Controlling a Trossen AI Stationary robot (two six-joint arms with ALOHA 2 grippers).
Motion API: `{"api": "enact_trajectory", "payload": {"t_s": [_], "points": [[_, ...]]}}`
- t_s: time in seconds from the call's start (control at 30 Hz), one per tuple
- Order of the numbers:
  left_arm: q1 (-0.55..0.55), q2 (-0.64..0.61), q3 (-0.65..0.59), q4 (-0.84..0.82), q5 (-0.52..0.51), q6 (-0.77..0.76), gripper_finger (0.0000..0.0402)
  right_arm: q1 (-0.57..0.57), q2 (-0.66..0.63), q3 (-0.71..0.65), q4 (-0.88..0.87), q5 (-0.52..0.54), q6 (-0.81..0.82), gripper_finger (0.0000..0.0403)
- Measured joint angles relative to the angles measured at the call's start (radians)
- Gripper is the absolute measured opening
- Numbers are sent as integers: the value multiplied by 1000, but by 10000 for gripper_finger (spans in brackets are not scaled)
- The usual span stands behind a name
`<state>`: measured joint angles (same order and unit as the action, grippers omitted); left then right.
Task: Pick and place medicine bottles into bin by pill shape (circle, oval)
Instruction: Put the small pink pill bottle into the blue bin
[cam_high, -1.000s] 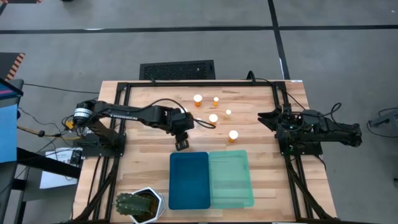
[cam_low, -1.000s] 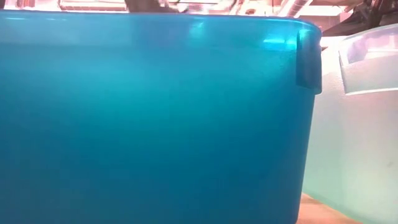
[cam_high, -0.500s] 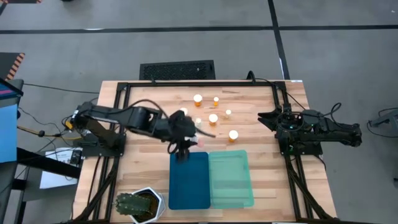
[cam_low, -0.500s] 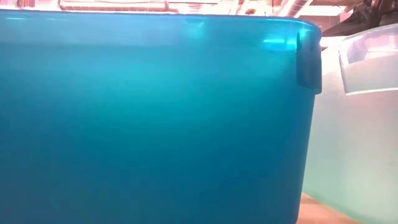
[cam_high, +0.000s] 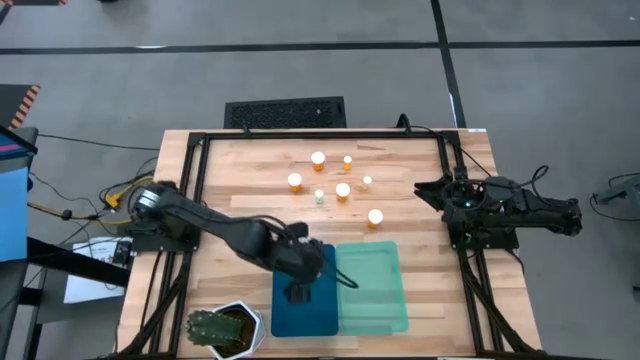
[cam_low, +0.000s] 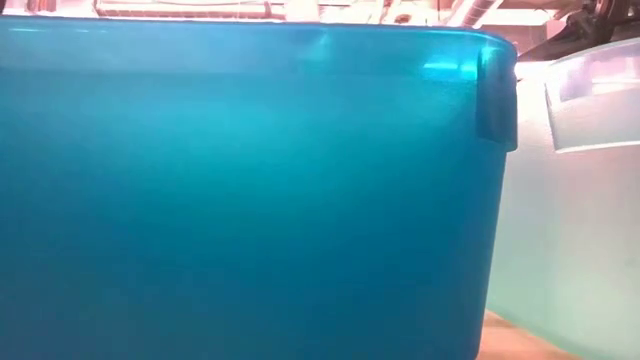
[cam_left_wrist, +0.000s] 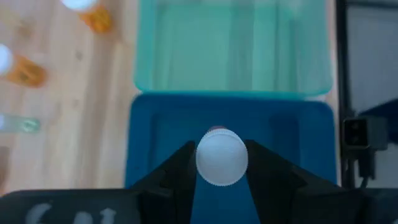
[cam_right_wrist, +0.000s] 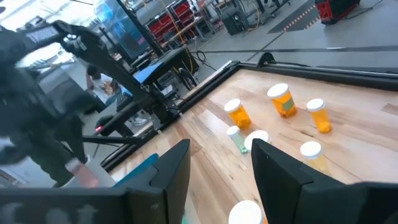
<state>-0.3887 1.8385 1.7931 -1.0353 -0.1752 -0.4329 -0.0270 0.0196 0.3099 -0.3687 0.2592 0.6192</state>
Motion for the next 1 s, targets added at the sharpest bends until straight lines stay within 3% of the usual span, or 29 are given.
{"api": "enact_trajectory", "payload": {"t_s": [0.4, 0.73, 1.0], "points": [[-49, 235, 0, 136, 64, -43, 116, 0, 0, 0, -45, 0, 2, 182], [-103, 283, -1, 157, 2, -59, 116, 0, 0, 0, -47, 0, 3, 179], [-91, 327, -1, 157, 38, -34, 116, 0, 0, 0, -58, 0, 4, 180]]}}
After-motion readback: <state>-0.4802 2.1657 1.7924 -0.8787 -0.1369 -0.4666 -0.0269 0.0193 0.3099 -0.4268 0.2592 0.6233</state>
